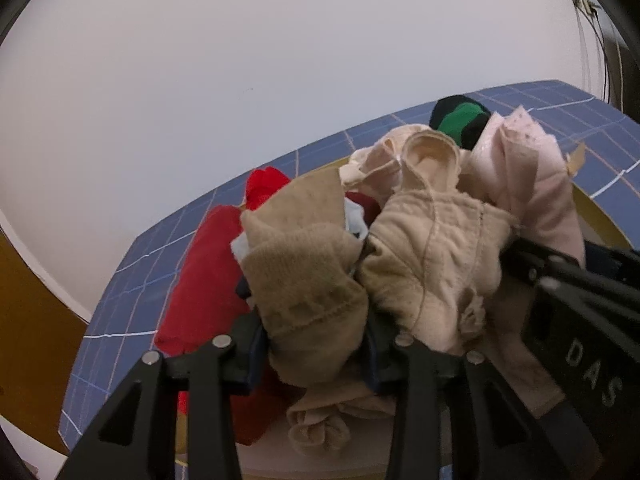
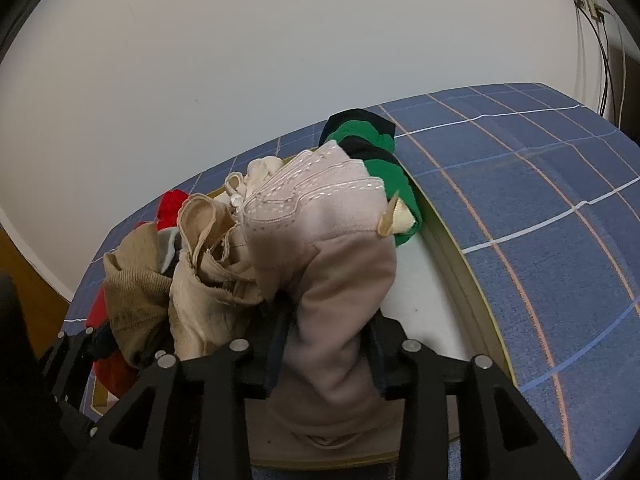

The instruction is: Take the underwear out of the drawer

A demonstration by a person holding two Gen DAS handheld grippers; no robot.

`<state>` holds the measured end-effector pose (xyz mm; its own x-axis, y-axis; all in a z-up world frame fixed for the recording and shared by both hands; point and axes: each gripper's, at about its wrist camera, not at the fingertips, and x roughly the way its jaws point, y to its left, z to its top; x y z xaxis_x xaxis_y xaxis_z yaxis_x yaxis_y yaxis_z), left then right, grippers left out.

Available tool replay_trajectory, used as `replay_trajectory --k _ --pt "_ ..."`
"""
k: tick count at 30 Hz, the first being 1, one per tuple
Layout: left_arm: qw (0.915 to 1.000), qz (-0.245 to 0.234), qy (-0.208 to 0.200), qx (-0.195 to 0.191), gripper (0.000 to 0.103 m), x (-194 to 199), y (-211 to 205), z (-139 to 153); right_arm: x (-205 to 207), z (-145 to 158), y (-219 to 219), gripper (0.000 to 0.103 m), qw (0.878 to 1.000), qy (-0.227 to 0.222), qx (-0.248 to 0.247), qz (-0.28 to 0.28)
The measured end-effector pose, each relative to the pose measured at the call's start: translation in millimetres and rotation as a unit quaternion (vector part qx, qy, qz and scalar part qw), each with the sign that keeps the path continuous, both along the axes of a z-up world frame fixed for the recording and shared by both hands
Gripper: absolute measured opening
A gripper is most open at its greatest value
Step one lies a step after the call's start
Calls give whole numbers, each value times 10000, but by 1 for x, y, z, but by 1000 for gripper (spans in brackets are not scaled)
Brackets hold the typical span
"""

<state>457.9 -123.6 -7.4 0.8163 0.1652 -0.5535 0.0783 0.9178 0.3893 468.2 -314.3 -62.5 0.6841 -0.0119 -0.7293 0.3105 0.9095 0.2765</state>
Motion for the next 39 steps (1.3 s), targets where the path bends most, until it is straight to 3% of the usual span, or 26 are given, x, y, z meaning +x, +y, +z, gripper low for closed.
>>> replay_trajectory --k 2,4,7,11,15,17,24,33,36,39 --pt "10000 66 12 -2 41 3 1 0 0 1 3 46 10000 27 -70 30" --pt "9998 148 53 -90 45 7 4 0 -1 2 9 59 9997 43 -183 167" --pt "9990 415 24 -190 68 9 12 3 -6 6 20 69 9987 34 -448 257" --pt "9960 769 27 -444 103 7 29 7 -19 8 11 75 9996 -87 -242 69" --pt "9900 774 322 -1137 103 10 51 6 -28 10 2 75 9993 -365 29 -20" --pt "9887 735 351 -1258 103 9 53 6 -32 11 -4 75 9987 -486 124 -116" --pt "9895 590 247 -1299 103 -5 50 9 -50 9 -27 75 9918 -994 624 -497" --pt "9861 512 277 -1558 103 -10 65 10 -51 10 -29 75 9906 -1087 640 -539" --pt "9834 476 -15 -1748 103 -19 69 15 -59 12 -30 75 9896 -1149 663 -560" --pt "9794 398 -694 -1854 103 -40 77 31 -65 15 -28 75 9873 -1344 630 -570"
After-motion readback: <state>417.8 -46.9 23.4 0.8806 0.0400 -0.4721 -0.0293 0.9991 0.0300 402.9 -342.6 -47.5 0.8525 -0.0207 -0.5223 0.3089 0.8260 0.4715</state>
